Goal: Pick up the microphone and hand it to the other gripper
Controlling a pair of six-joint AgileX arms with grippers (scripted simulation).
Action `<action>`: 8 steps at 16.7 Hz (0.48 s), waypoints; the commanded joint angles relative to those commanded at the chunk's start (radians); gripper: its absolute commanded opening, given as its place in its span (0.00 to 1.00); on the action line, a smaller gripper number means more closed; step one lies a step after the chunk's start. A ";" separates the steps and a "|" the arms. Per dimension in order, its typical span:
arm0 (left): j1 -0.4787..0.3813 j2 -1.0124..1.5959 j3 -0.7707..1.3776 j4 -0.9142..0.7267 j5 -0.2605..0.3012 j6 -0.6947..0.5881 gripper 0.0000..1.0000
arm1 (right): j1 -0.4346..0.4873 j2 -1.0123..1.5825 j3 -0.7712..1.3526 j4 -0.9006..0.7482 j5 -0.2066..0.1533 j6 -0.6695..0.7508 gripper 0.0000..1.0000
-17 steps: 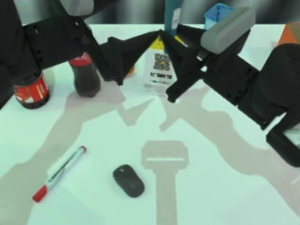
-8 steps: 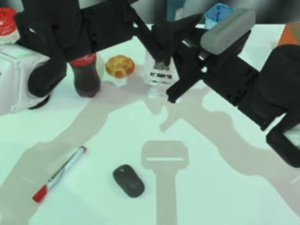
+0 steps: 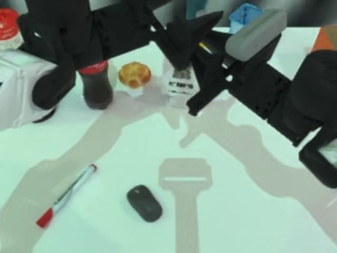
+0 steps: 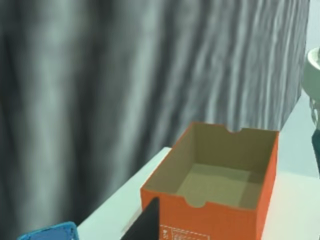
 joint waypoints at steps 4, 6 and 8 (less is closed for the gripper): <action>0.000 0.000 0.000 0.000 0.000 0.000 0.25 | 0.000 0.000 0.000 0.000 0.000 0.000 0.00; 0.000 0.000 0.000 0.000 0.000 0.000 0.10 | 0.000 0.000 0.000 0.000 0.000 0.000 0.00; 0.000 0.000 0.000 0.000 0.000 0.000 0.00 | 0.000 0.000 0.000 0.000 0.000 0.000 0.00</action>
